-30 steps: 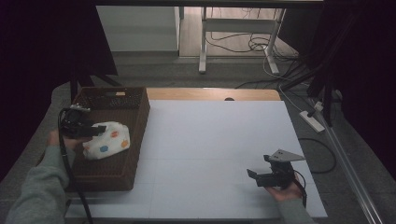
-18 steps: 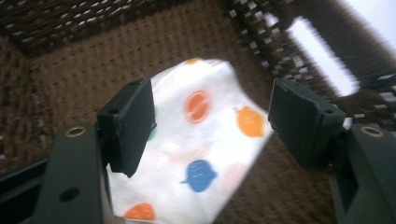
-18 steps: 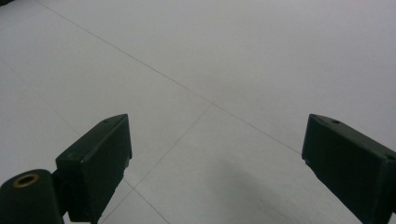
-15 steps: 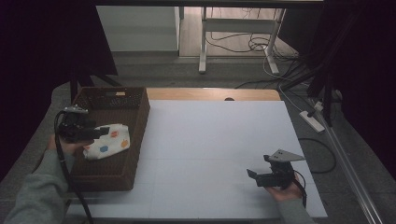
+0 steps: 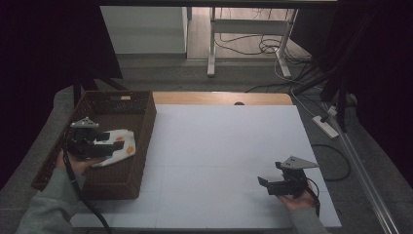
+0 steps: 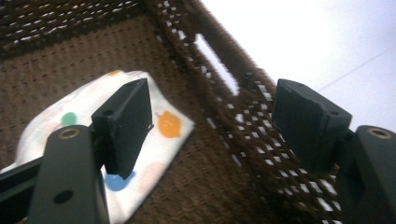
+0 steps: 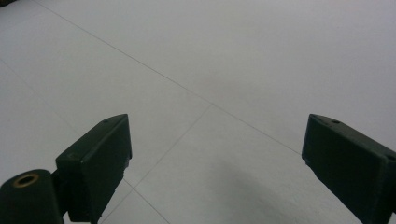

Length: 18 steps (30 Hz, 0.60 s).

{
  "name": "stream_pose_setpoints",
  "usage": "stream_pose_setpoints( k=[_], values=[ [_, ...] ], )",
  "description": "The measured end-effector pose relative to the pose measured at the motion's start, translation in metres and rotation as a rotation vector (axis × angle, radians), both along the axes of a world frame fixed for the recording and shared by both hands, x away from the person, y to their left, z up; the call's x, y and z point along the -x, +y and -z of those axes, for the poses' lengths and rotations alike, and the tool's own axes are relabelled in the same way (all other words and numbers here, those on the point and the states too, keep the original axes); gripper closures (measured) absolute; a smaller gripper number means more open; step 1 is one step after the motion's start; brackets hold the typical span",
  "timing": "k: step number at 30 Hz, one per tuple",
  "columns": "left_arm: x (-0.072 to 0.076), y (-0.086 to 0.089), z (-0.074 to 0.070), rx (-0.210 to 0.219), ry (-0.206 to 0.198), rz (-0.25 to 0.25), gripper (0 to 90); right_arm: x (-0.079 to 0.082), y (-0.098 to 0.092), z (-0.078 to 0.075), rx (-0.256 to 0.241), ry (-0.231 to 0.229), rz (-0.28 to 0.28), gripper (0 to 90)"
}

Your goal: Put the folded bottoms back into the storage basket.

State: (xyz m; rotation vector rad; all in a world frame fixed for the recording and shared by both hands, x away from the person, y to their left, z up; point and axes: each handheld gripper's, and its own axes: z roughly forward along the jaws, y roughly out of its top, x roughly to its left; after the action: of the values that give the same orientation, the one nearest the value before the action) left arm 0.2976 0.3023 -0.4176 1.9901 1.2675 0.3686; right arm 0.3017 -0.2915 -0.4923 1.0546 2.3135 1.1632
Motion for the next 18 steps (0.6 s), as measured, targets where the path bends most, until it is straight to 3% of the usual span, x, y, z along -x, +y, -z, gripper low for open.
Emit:
stream_pose_setpoints(
  k=[10, 14, 18],
  values=[
    [0.024, -0.021, 0.002, 0.032, -0.047, 0.012, 27.4, 0.000, -0.001, -0.001, 0.000, 0.000, -0.001, 8.5],
    [0.033, -0.033, 0.004, 0.012, -0.058, 0.032, 27.3, 0.000, -0.001, -0.001, -0.001, -0.003, -0.002, 8.5],
    [0.040, -0.042, 0.006, 0.022, -0.075, 0.047, 27.2, -0.001, -0.001, -0.001, -0.001, 0.001, -0.006, 8.5]
  ],
)
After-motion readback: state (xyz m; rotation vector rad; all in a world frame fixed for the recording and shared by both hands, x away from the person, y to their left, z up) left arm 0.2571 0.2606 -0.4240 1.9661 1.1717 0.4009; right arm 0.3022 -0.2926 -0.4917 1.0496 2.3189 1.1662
